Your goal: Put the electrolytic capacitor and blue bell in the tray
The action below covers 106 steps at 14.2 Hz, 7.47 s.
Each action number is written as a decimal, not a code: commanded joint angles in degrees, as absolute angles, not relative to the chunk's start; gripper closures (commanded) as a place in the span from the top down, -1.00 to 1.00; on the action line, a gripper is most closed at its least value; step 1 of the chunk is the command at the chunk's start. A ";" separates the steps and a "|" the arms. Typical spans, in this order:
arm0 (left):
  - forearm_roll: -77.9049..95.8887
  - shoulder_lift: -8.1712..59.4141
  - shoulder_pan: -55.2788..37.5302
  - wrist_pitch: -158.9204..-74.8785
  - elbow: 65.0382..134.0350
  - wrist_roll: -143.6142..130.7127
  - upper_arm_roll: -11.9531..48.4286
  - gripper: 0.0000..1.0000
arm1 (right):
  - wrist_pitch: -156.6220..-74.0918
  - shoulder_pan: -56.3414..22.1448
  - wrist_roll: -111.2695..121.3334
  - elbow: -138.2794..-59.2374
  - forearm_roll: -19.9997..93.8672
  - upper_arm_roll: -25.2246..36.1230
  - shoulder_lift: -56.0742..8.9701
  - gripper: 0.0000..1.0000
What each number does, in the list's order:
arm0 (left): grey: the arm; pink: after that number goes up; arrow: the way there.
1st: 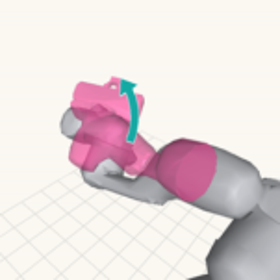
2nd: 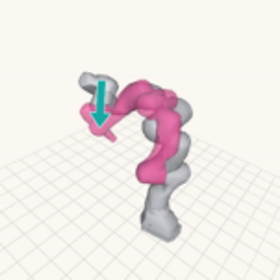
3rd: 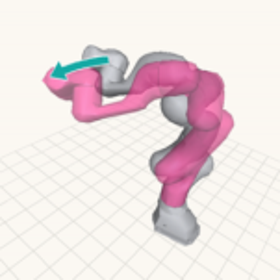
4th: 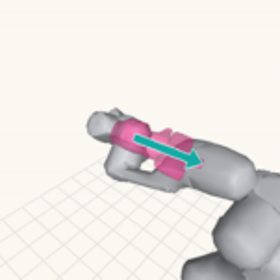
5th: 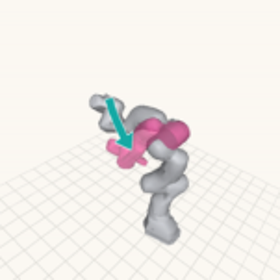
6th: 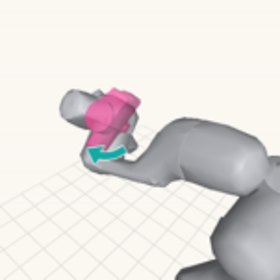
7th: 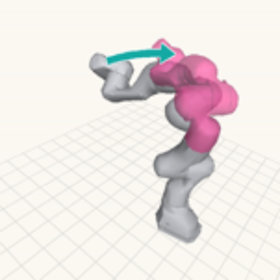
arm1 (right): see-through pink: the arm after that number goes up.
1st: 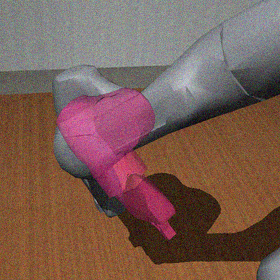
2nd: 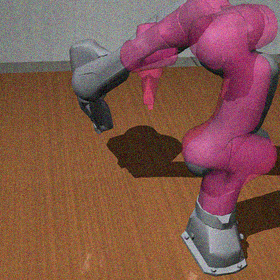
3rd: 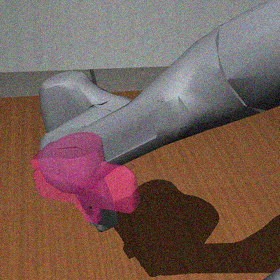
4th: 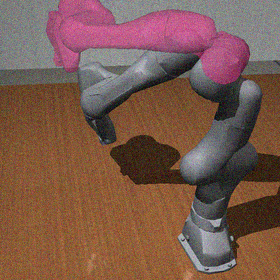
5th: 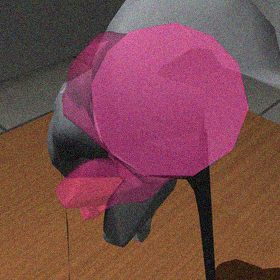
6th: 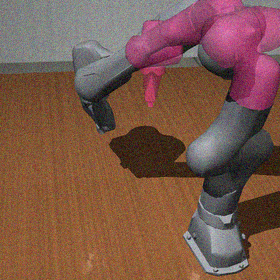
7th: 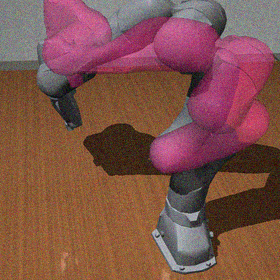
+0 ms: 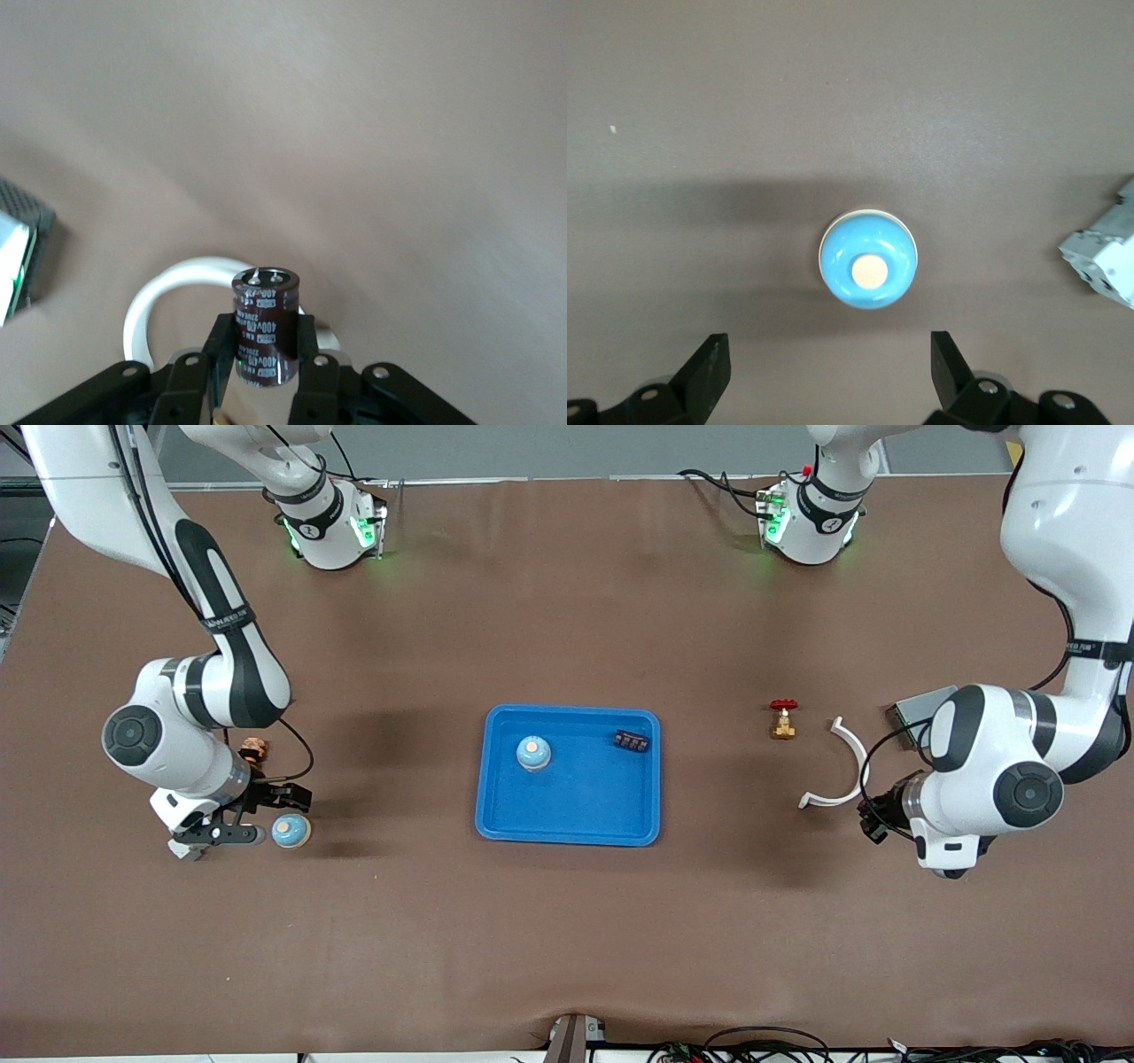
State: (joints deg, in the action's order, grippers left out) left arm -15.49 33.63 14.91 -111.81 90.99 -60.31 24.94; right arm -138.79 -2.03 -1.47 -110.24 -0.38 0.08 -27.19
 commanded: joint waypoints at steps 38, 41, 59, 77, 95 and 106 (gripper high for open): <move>-20.29 30.95 -17.58 -123.14 84.81 -89.43 14.85 1.00 | -150.82 0.53 5.01 -107.14 -0.53 -1.23 -37.09 -1.00; -20.74 27.18 -13.37 -120.42 84.73 -79.75 15.03 1.00 | -150.03 -0.26 4.05 -106.52 -0.26 -1.67 -36.83 -1.00; -8.18 9.50 -1.23 -99.59 84.64 -45.02 14.94 1.00 | -132.19 -27.41 -56.49 -90.01 -0.17 -1.58 -37.61 -1.00; -2.90 -2.28 2.11 -81.21 87.63 -11.87 8.18 1.00 | -133.24 -35.42 -72.42 -78.93 -1.67 -0.97 -50.19 -1.00; -2.99 -6.06 -0.26 -81.83 89.30 -11.51 5.27 1.00 | -115.05 -29.89 -55.32 -74.44 -4.83 -1.67 -42.99 1.00; -2.81 -5.36 -0.18 -83.85 89.47 -11.87 5.71 1.00 | -103.89 -11.88 -16.38 -80.58 -3.87 -1.67 -31.13 1.00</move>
